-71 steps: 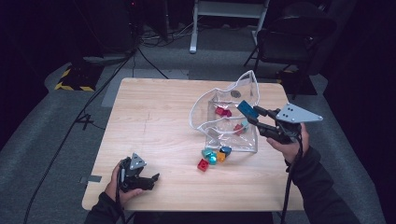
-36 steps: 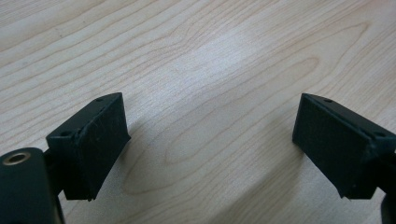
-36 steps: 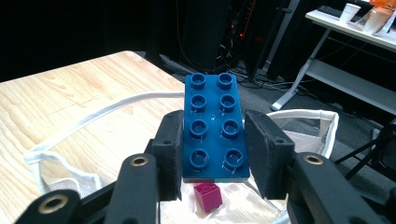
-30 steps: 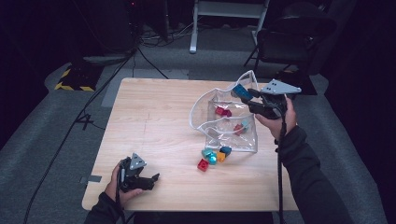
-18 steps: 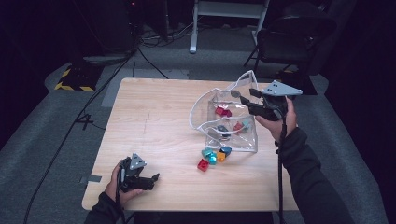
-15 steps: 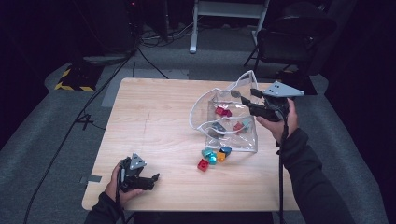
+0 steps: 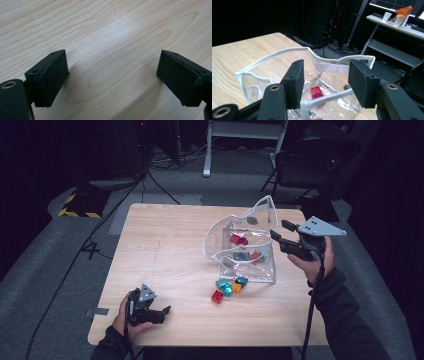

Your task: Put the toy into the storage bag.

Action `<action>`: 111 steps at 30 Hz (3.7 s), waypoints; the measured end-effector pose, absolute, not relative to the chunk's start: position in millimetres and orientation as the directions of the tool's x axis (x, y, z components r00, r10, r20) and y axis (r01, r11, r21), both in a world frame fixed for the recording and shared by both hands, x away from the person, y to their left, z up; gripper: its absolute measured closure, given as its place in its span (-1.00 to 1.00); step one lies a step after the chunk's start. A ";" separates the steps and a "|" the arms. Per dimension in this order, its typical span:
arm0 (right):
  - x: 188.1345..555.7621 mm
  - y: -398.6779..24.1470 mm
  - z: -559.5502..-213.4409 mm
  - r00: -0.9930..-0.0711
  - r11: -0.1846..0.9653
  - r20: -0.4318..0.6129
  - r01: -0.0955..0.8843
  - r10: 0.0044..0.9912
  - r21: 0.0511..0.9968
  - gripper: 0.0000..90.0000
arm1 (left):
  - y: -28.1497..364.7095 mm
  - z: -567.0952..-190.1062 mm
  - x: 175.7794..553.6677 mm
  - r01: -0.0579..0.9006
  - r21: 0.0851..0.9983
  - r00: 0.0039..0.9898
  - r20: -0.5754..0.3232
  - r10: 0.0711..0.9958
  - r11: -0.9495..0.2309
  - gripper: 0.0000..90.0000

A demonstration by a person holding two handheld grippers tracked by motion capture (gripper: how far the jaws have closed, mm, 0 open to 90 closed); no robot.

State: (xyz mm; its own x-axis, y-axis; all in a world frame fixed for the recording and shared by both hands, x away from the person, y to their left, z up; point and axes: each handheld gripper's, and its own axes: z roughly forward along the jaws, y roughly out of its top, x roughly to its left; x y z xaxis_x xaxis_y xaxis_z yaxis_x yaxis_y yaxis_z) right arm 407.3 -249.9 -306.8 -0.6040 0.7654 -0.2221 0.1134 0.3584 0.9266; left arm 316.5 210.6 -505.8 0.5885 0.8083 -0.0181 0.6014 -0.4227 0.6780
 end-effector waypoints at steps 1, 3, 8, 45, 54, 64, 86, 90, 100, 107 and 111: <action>404.0 -251.7 -307.2 -0.603 0.359 -0.227 0.107 0.765 0.927 0.05 | 210.6 -505.8 316.5 0.601 0.678 0.588 -0.018 0.808 -0.423 -0.76; 397.6 -255.3 -308.5 -0.606 0.359 -0.230 0.099 0.762 0.928 0.05 | 210.6 -505.8 316.5 0.601 0.678 0.588 -0.018 0.808 -0.423 -0.76; 384.9 -261.6 -318.7 -0.621 0.357 -0.224 0.097 0.752 0.929 0.04 | 210.5 -505.9 316.5 0.602 0.678 0.587 -0.020 0.809 -0.421 -0.77; 380.9 -211.0 -484.1 -0.766 0.519 -0.132 0.287 0.629 0.805 0.09 | 210.4 -505.9 316.3 0.603 0.678 0.586 -0.020 0.810 -0.420 -0.77; 389.8 -202.6 -495.7 -0.751 0.535 -0.141 0.312 0.645 0.785 0.10 | 210.4 -505.9 316.3 0.603 0.678 0.586 -0.020 0.810 -0.419 -0.77; 394.2 -197.0 -501.0 -0.760 0.528 -0.114 0.328 0.640 0.783 0.25 | 210.4 -505.9 316.4 0.603 0.679 0.586 -0.019 0.810 -0.420 -0.77; 363.7 -237.8 -468.3 -0.773 0.487 -0.126 0.256 0.622 0.835 0.27 | 210.5 -505.9 316.4 0.602 0.679 0.586 -0.019 0.810 -0.420 -0.77; 360.3 -238.6 -461.8 -0.775 0.485 -0.132 0.243 0.618 0.840 0.27 | 210.5 -505.9 316.4 0.602 0.679 0.586 -0.019 0.810 -0.420 -0.77; 355.6 -250.9 -439.6 -0.759 0.433 -0.130 0.214 0.638 0.876 0.28 | 210.5 -505.9 316.3 0.603 0.678 0.586 -0.020 0.810 -0.420 -0.77; 355.1 -258.7 -423.6 -0.746 0.410 -0.141 0.189 0.651 0.892 0.28 | 210.4 -505.9 316.3 0.603 0.678 0.586 -0.020 0.810 -0.419 -0.77; 354.8 -262.0 -414.6 -0.732 0.395 -0.146 0.179 0.665 0.901 0.28 | 210.4 -505.9 316.3 0.603 0.678 0.586 -0.020 0.810 -0.419 -0.77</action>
